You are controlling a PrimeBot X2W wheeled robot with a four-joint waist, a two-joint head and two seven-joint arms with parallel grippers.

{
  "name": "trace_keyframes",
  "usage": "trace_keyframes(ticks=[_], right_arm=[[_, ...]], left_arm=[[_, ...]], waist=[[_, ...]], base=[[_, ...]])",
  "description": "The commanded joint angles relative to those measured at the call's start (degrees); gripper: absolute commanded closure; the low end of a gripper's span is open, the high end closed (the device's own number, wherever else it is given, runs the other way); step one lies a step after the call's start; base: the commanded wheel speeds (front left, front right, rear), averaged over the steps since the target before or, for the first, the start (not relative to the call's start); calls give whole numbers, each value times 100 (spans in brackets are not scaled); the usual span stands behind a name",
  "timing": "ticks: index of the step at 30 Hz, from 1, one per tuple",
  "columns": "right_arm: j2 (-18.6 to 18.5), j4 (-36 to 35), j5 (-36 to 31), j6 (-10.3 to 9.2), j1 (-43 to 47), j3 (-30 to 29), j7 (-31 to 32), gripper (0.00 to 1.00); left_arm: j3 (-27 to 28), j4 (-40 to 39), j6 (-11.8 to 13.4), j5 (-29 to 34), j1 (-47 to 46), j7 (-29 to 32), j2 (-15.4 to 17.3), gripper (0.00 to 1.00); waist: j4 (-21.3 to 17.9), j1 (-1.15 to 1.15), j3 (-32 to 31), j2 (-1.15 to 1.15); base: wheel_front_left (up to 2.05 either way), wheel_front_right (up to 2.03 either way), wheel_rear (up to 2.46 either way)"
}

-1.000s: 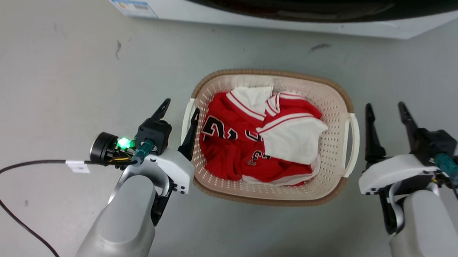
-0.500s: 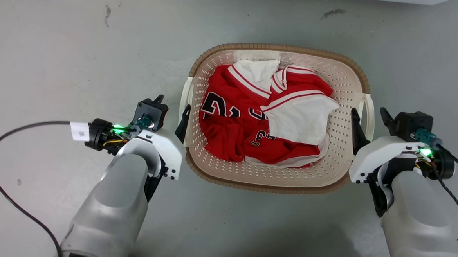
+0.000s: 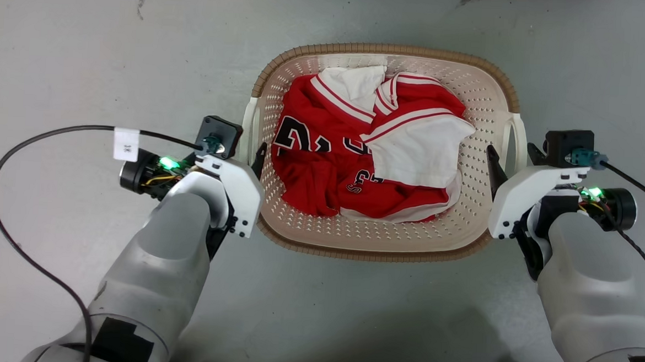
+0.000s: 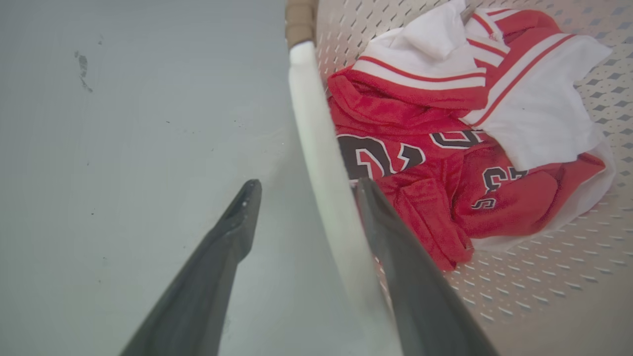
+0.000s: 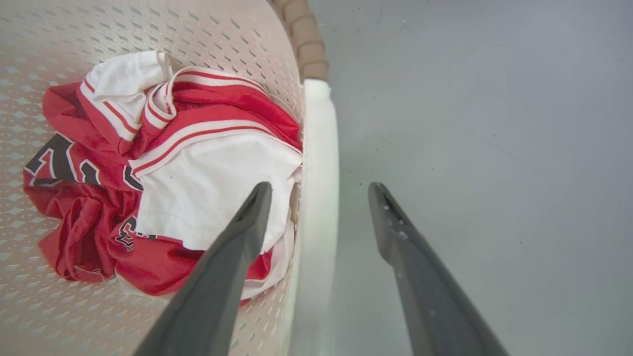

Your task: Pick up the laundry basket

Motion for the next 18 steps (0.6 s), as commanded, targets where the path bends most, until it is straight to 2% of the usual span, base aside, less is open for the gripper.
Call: trace_keyframes(ticks=[1,17,18], right_arm=[[1,117,-82,-4,-150,6,80,0],[1,459,-297,-4,-521,-78,448,0],[0,506,-263,-4,-563,-23,521,100]], left_arm=[[-130,49,-4,-98,-72,67,-40,0],[-1207,17,-7,-1057,-243,630,-81,0],[-1420,-23,-7,-1284,-197,800,-84,100]], waist=[[3,-1,17,0],[71,-1,181,0],[92,-1,203,0]], base=[[0,0,0],[0,0,0],[0,0,0]])
